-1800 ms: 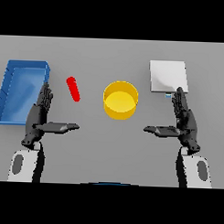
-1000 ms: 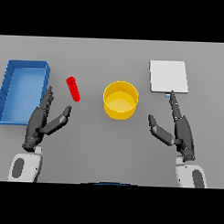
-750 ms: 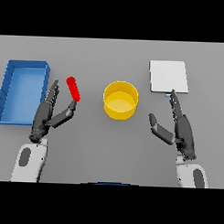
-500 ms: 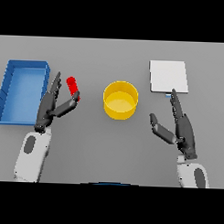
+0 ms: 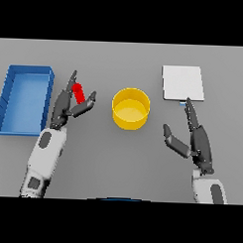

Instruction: Pick up the red beaker and tilt it to pour out 1 green nut into yellow bowl. Pick up the yellow bowl and place it on the metallic measuring scale.

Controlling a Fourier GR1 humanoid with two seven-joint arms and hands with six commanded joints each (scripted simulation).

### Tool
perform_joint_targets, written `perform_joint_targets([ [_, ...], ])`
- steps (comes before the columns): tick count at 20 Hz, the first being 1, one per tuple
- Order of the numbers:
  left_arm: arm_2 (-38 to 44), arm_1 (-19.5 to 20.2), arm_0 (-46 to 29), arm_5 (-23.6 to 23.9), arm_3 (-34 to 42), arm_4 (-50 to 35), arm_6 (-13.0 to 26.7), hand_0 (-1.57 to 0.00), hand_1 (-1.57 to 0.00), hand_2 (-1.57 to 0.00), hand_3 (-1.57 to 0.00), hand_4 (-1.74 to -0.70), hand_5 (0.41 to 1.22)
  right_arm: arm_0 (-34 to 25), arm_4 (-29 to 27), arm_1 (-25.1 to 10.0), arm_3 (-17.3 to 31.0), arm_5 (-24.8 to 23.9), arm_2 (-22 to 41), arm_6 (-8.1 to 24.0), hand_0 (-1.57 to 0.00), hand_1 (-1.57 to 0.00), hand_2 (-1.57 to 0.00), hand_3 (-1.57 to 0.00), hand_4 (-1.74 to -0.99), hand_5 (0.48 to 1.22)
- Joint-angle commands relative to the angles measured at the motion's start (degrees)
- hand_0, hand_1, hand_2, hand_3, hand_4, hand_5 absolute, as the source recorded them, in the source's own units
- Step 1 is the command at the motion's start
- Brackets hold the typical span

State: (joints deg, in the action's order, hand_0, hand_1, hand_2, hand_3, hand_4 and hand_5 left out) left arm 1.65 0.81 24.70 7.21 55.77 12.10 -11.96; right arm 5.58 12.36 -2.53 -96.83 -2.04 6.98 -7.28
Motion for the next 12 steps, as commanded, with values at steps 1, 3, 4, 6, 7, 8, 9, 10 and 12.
perform_joint_targets([
  [1, 0.4, 0.1, 1.3, 0.5, -1.2, 0.1, -0.7, 0.0, 0.0, 0.0, 0.0, -1.25, 0.661, -0.4, -0.6, -0.1, 0.1, 0.0, -0.6, 1.2, 0.0, 0.0, 0.0, 0.0, -1.257, 0.686],
  [3, 0.9, 0.2, 3.2, 1.0, -4.5, 0.5, -1.8, 0.0, 0.0, 0.0, 0.0, -1.26, 0.671, 0.1, -0.7, 0.0, -0.5, 0.2, -0.3, 0.8, 0.0, 0.0, 0.0, 0.0, -1.267, 0.692],
  [4, 0.9, 0.0, 4.0, 1.2, -5.2, 0.7, -2.0, 0.0, 0.0, 0.0, 0.0, -1.26, 0.676, 0.4, -0.6, -0.1, -0.3, 0.3, -0.3, 0.5, 0.0, 0.0, 0.0, 0.0, -1.266, 0.692],
  [6, 1.4, 0.4, 5.5, 1.4, -7.0, 0.7, -3.0, 0.0, 0.0, 0.0, 0.0, -1.26, 0.684, 0.8, -0.1, 0.3, -0.3, 0.1, 0.3, -0.2, 0.0, 0.0, 0.0, 0.0, -1.261, 0.69],
  [7, 1.8, 0.3, 5.9, 1.6, -8.3, 0.6, -4.1, 0.0, 0.0, 0.0, 0.0, -1.27, 0.692, 0.1, 0.0, 0.2, -0.8, -0.1, 0.1, 0.8, 0.0, 0.0, 0.0, 0.0, -1.265, 0.691],
  [8, 2.1, -0.3, 6.4, 2.7, -9.2, 0.7, -5.1, 0.0, -0.02, -0.04, 0.0, -1.3, 0.715, 0.1, 0.3, -0.3, -0.6, -0.3, -0.1, 1.1, 0.0, 0.0, 0.0, 0.0, -1.259, 0.691],
  [9, 2.4, -0.7, 6.8, 3.5, -9.6, 0.6, -5.8, -0.09, -0.14, -0.15, -0.05, -1.32, 0.741, -0.1, 0.0, -0.3, -0.2, -0.2, -0.4, 1.4, 0.0, 0.0, 0.0, 0.0, -1.255, 0.691],
  [10, 3.3, -1.0, 7.5, 4.3, -10.6, 0.0, -6.2, -0.32, -0.36, -0.36, -0.22, -1.35, 0.77, 0.2, 0.4, -0.4, -0.5, -0.4, -0.2, 0.7, 0.0, 0.0, 0.0, 0.0, -1.252, 0.69],
  [12, 3.7, -1.2, 7.8, 5.0, -11.5, 0.1, -6.2, -0.77, -0.8, -0.79, -0.58, -1.48, 0.933, 0.3, 1.1, 0.0, -0.3, -0.5, 0.4, 0.2, 0.0, 0.0, 0.0, 0.0, -1.245, 0.692],
])
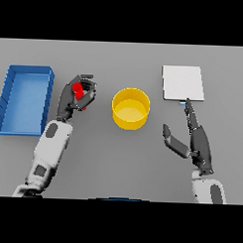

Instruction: Pick up the red beaker and tilt it to pour out 1 green nut into yellow bowl. Pick up the yellow bowl and place it on the metallic measuring scale.

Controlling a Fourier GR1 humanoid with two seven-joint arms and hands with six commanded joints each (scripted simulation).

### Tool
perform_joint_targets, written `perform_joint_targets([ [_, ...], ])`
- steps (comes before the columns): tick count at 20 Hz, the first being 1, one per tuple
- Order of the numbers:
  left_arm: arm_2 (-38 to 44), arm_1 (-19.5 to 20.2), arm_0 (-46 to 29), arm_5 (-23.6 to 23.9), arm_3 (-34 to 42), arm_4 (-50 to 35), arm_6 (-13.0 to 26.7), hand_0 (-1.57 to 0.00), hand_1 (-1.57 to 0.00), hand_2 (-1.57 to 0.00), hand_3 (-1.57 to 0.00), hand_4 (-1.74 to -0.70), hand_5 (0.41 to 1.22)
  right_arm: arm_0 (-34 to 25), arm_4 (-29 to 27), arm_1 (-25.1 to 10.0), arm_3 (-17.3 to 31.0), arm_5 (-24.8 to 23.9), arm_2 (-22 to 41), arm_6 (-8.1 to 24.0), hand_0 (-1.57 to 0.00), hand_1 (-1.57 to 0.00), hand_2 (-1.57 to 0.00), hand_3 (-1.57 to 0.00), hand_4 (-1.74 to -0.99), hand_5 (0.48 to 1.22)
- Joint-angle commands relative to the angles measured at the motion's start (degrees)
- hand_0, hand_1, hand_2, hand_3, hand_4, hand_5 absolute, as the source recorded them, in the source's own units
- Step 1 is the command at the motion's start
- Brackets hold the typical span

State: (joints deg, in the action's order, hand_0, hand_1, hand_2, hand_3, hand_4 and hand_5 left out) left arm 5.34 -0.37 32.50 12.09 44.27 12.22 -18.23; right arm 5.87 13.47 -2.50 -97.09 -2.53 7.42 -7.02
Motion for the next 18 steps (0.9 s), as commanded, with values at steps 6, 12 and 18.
perform_joint_targets([
  [6, 1.3, -0.8, 1.9, 0.4, -2.8, -1.1, -3.8, -1.36, -1.37, -1.37, -1.28, -1.63, 1.125, -0.6, -0.7, 0.0, 0.2, -0.3, -0.8, 0.7, 0.0, 0.0, 0.0, 0.0, -1.219, 0.68],
  [12, -0.7, 0.7, 2.5, 0.9, 2.2, -0.3, -1.1, -1.52, -1.52, -1.52, -1.49, -1.71, 1.125, -0.9, 2.1, 0.1, 0.9, -1.7, 0.1, -0.2, 0.0, 0.0, 0.0, 0.0, -1.141, 0.66],
  [18, -11.2, 7.9, 4.5, -1.8, 8.9, 10.7, 6.4, -1.56, -1.56, -1.56, -1.55, -1.73, 1.139, -1.3, 2.9, -0.9, 1.0, -2.0, -0.2, -0.6, 0.0, 0.0, 0.0, 0.0, -1.095, 0.66],
])
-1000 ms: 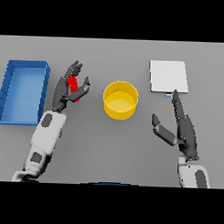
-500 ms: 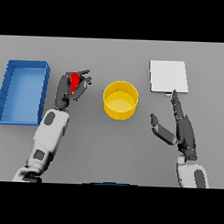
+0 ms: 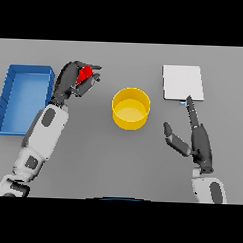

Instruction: Pick up the red beaker and tilt it to pour out 1 green nut into yellow bowl. Pick up the yellow bowl and place it on the metallic measuring scale.

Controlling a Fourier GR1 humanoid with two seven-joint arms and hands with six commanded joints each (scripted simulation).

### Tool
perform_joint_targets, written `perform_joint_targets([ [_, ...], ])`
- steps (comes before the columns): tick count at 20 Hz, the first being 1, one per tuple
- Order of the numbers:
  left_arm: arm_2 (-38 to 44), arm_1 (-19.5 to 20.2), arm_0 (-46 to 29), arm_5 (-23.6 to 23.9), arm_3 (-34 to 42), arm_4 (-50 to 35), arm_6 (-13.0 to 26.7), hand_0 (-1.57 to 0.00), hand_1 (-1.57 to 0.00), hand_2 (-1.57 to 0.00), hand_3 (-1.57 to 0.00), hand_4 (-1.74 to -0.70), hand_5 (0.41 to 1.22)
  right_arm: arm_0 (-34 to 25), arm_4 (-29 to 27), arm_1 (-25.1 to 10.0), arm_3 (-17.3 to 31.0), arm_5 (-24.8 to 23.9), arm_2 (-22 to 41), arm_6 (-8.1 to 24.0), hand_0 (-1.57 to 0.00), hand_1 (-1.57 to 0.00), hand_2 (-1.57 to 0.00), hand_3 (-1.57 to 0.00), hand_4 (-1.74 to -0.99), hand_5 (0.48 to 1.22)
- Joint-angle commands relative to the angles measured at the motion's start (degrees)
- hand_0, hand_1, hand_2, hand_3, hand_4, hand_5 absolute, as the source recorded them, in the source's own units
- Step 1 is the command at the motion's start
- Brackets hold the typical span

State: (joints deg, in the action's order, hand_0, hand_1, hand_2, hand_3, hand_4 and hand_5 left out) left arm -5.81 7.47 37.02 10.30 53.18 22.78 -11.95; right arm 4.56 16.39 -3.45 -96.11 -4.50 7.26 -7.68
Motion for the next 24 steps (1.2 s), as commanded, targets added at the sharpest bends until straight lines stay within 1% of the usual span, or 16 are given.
perform_joint_targets([
  [1, -2.0, 0.9, 0.4, -0.7, 0.7, 2.1, 1.5, -1.56, -1.56, -1.56, -1.55, -1.74, 1.136, 0.0, 0.2, -0.1, 0.0, 0.0, 0.1, 0.1, 0.0, 0.0, 0.0, 0.0, -1.092, 0.661],
  [2, -3.5, 1.4, 0.5, -1.4, 1.5, 3.4, 2.5, -1.56, -1.56, -1.56, -1.55, -1.74, 1.132, 0.1, 0.0, 0.2, -0.1, 0.2, 0.3, 0.1, 0.0, 0.0, 0.0, 0.0, -1.092, 0.663],
  [4, -5.5, 2.0, 0.4, -2.4, 3.0, 4.9, 4.2, -1.56, -1.56, -1.56, -1.55, -1.74, 1.123, 1.7, -0.1, -0.1, -1.1, 0.8, 0.6, -1.4, 0.0, 0.0, 0.0, 0.0, -1.092, 0.668],
  [6, -7.0, 2.0, 0.7, -3.0, 3.9, 5.8, 6.1, -1.56, -1.56, -1.56, -1.55, -1.74, 1.136, 1.2, 0.3, 0.0, -0.8, 0.2, 0.4, 0.4, 0.0, 0.0, 0.0, 0.0, -1.092, 0.664],
  [7, -8.4, 3.1, 1.4, -3.9, 4.5, 7.4, 6.8, -1.56, -1.56, -1.56, -1.56, -1.74, 1.144, 1.0, 0.3, 0.0, -0.9, 0.2, 0.3, 0.9, 0.0, 0.0, 0.0, 0.0, -1.096, 0.666],
  [9, -12.4, 4.4, 4.5, -5.8, 3.8, 12.0, 9.8, -1.57, -1.57, -1.57, -1.56, -1.74, 1.152, 1.0, -0.5, -0.1, -1.1, 1.0, 0.4, -0.2, 0.0, 0.0, 0.0, 0.0, -1.086, 0.679],
  [10, -14.4, 5.2, 6.2, -7.0, 3.7, 14.3, 11.1, -1.57, -1.57, -1.57, -1.56, -1.74, 1.153, 0.7, -0.6, 0.1, -0.9, 1.1, 0.5, 0.2, 0.0, 0.0, 0.0, 0.0, -1.069, 0.685],
  [12, -18.9, 6.2, 9.1, -9.5, 1.9, 18.5, 10.2, -1.57, -1.57, -1.57, -1.57, -1.74, 1.177, 0.5, -0.2, -0.2, -0.7, 1.0, 0.4, 0.2, 0.0, 0.0, 0.0, 0.0, -1.056, 0.692],
  [13, -20.9, 6.7, 10.6, -11.2, 1.0, 20.5, 11.2, -1.57, -1.57, -1.57, -1.57, -1.74, 1.186, 0.6, -0.1, 0.1, -1.1, 1.0, 0.7, 0.4, 0.0, 0.0, 0.0, 0.0, -1.054, 0.691],
  [15, -24.6, 7.9, 14.2, -15.1, -0.4, 23.7, 10.7, -1.57, -1.57, -1.57, -1.57, -1.74, 1.199, 0.3, 0.2, 0.4, -0.4, 0.7, 0.8, 0.4, 0.0, 0.0, 0.0, 0.0, -1.068, 0.689],
  [17, -28.4, 7.9, 17.5, -18.4, -2.3, 27.0, 11.0, -1.57, -1.57, -1.57, -1.57, -1.65, 1.207, 0.4, 0.6, 0.5, -0.8, 0.5, 1.1, -0.2, 0.0, 0.0, 0.0, 0.0, -1.066, 0.684],
  [18, -30.0, 7.8, 18.7, -19.8, -3.6, 28.6, 10.7, -1.57, -1.57, -1.57, -1.57, -1.61, 1.21, 0.9, -0.3, 0.5, -1.1, 1.0, 0.8, -0.8, 0.0, 0.0, 0.0, 0.0, -1.063, 0.681],
  [19, -31.7, 6.9, 20.4, -20.7, -5.3, 30.8, 11.2, -1.57, -1.57, -1.57, -1.57, -1.58, 1.212, 0.8, -0.6, 0.7, -0.9, 1.3, 1.0, -0.6, 0.0, 0.0, 0.0, 0.0, -1.063, 0.681],
  [20, -33.0, 6.7, 21.5, -21.9, -6.2, 32.3, 11.1, -1.57, -1.57, -1.57, -1.57, -1.61, 1.214, 1.3, -0.8, 0.8, -1.3, 1.6, 1.1, 0.2, 0.0, 0.0, 0.0, 0.0, -1.06, 0.675],
  [21, -34.1, 6.6, 22.8, -23.2, -6.9, 33.3, 10.6, -1.57, -1.57, -1.57, -1.57, -1.64, 1.215, 0.6, -0.9, 0.8, -0.3, 1.4, 0.8, 0.6, 0.0, 0.0, 0.0, 0.0, -1.057, 0.674],
  [24, -38.3, 5.8, 25.5, -24.7, -9.8, 37.5, 9.2, -1.57, -1.57, -1.57, -1.57, -1.68, 1.218, 0.8, -1.4, 0.1, -0.6, 2.2, 0.6, -0.1, 0.0, 0.0, 0.0, 0.0, -1.067, 0.684],
])
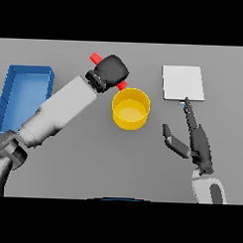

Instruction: Pick up the red beaker and tilt it to pour out 1 green nut into yellow bowl. Pick up the yellow bowl and place it on the metallic measuring scale.

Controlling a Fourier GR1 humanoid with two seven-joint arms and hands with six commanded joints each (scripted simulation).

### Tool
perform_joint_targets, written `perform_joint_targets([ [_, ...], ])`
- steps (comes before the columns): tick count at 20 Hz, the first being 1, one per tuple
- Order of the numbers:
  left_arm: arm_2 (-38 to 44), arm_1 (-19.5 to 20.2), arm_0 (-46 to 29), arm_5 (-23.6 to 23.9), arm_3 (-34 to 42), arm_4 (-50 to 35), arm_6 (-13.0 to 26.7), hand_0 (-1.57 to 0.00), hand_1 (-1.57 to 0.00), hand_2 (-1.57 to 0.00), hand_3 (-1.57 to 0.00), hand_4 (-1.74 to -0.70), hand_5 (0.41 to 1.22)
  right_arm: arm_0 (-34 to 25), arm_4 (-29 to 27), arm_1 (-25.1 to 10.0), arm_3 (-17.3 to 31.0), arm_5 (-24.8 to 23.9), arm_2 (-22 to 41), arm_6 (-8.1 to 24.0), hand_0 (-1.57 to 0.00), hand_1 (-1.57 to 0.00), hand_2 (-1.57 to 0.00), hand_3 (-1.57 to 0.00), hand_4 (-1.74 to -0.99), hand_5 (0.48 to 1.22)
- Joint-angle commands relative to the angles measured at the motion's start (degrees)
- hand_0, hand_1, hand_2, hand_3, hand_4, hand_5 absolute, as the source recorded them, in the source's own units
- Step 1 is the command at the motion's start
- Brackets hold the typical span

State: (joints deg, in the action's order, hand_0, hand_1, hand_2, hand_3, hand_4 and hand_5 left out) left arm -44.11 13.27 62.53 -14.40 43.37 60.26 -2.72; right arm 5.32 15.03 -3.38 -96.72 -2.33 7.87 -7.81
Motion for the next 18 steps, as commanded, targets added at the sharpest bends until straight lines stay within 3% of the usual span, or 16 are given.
perform_joint_targets([
  [1, -1.5, 0.1, 0.6, -0.2, -0.5, 1.5, -0.2, -1.57, -1.57, -1.57, -1.57, -1.7, 1.219, 0.3, 0.2, -0.2, -0.4, 0.1, 0.2, -0.1, 0.0, 0.0, 0.0, 0.0, -1.066, 0.689],
  [6, -6.2, -0.4, 5.0, -2.2, -3.2, 6.8, -1.3, -1.57, -1.57, -1.57, -1.57, -1.73, 1.22, -0.2, 0.1, -0.2, 0.4, 0.2, 0.1, -0.1, 0.0, 0.0, 0.0, 0.0, -1.06, 0.7],
  [13, -11.3, -2.6, 5.4, 1.1, -4.0, 12.8, 0.7, -1.57, -1.57, -1.57, -1.57, -1.74, 1.221, -0.9, 0.2, 1.1, 1.5, -0.7, 0.1, -0.7, 0.0, 0.0, 0.0, 0.0, -1.055, 0.691],
  [18, -15.8, -3.4, 8.6, -0.3, -5.3, 17.0, -2.4, -1.57, -1.57, -1.57, -1.57, -1.73, 1.221, -0.7, 1.9, 1.5, 1.5, -1.8, 0.8, -1.2, 0.0, 0.0, 0.0, 0.0, -1.077, 0.676],
])
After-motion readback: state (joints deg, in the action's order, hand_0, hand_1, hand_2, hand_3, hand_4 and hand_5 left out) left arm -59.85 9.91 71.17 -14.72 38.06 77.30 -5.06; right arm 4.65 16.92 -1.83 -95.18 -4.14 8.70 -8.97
